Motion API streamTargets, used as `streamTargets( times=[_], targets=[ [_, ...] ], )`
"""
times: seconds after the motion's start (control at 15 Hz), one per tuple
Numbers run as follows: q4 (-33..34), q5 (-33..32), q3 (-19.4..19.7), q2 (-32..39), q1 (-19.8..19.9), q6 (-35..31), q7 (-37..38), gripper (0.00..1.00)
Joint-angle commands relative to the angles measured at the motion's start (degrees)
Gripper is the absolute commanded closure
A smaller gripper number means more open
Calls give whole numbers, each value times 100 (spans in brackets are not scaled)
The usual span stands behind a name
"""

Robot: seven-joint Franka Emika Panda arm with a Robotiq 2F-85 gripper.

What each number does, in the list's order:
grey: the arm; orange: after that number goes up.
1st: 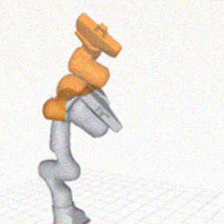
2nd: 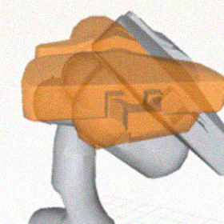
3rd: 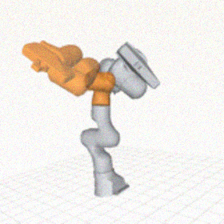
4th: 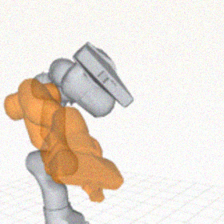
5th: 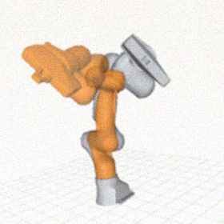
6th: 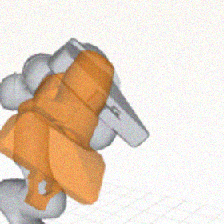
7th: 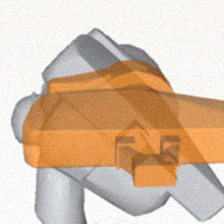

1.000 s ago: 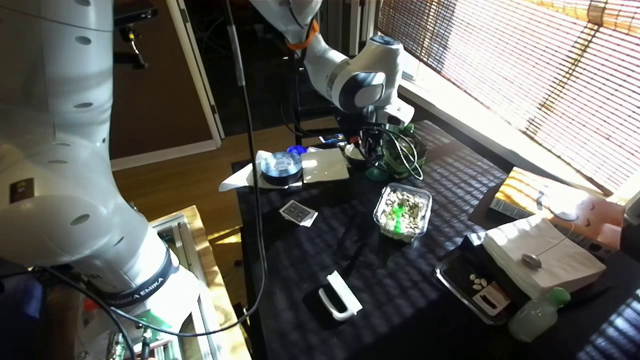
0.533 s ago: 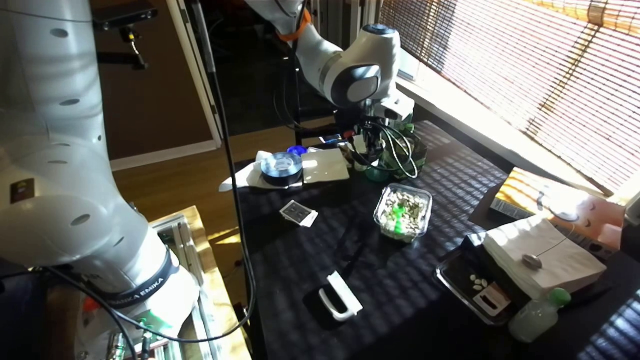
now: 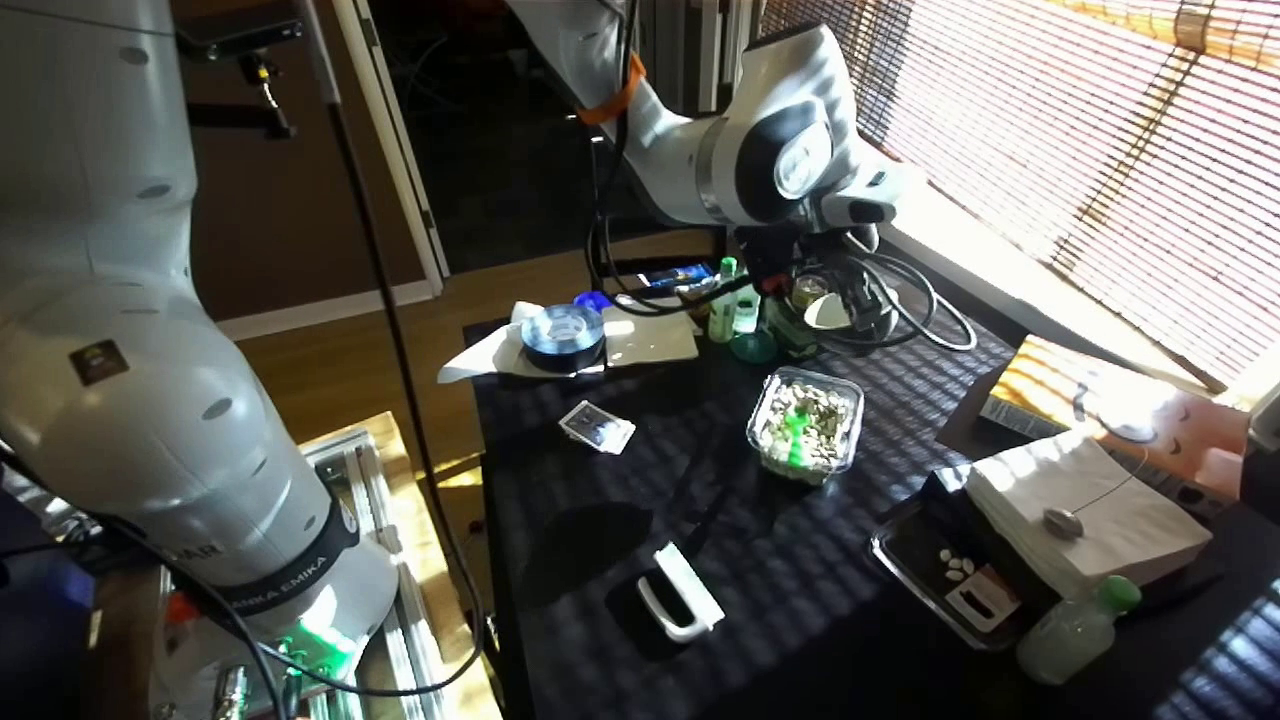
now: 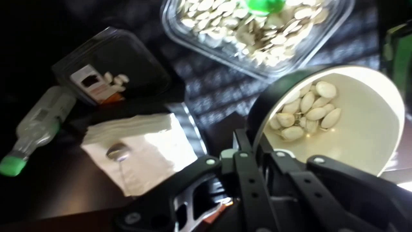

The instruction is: Pour the contents of the ceramic bowl into the clear lunch box

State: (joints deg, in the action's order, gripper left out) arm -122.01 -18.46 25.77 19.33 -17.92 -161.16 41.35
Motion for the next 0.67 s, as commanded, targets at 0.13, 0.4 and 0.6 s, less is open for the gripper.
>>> streamTargets(
  times=[0.13, 0.4, 0.6],
  targets=[
    [73, -2484, 2000, 68, -1913, 729, 1851, 98],
    [-180, -3161, 1114, -530, -1482, 1639, 1536, 98],
    [1, -3264, 450, -358, -899, 1729, 1841, 92]
  ],
)
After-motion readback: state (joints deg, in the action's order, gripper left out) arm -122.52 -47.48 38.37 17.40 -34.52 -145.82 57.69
